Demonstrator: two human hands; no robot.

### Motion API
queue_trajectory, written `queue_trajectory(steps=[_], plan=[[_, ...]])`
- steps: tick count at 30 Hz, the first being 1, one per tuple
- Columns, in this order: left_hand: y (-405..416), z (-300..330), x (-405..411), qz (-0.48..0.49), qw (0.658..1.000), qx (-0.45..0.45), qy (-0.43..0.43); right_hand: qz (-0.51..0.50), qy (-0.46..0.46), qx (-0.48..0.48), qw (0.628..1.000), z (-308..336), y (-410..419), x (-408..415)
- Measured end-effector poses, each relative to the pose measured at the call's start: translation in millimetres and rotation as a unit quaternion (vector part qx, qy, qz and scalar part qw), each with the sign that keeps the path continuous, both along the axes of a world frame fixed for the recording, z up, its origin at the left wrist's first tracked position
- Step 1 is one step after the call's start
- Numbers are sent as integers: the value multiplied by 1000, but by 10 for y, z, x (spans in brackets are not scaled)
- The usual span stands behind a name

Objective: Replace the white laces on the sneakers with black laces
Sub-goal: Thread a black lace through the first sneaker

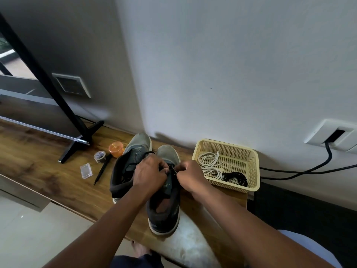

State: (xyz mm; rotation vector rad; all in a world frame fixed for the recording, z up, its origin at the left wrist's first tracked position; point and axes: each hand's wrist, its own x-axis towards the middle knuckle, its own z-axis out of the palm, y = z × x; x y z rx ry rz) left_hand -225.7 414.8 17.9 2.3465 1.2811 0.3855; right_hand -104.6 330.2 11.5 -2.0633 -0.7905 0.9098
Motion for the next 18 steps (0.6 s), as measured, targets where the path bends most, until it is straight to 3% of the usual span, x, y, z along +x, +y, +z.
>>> queue_trajectory(steps=[18], plan=[[-31,-10,55,-4,999,24,46,79,-96,-13,992,47,8,-3]])
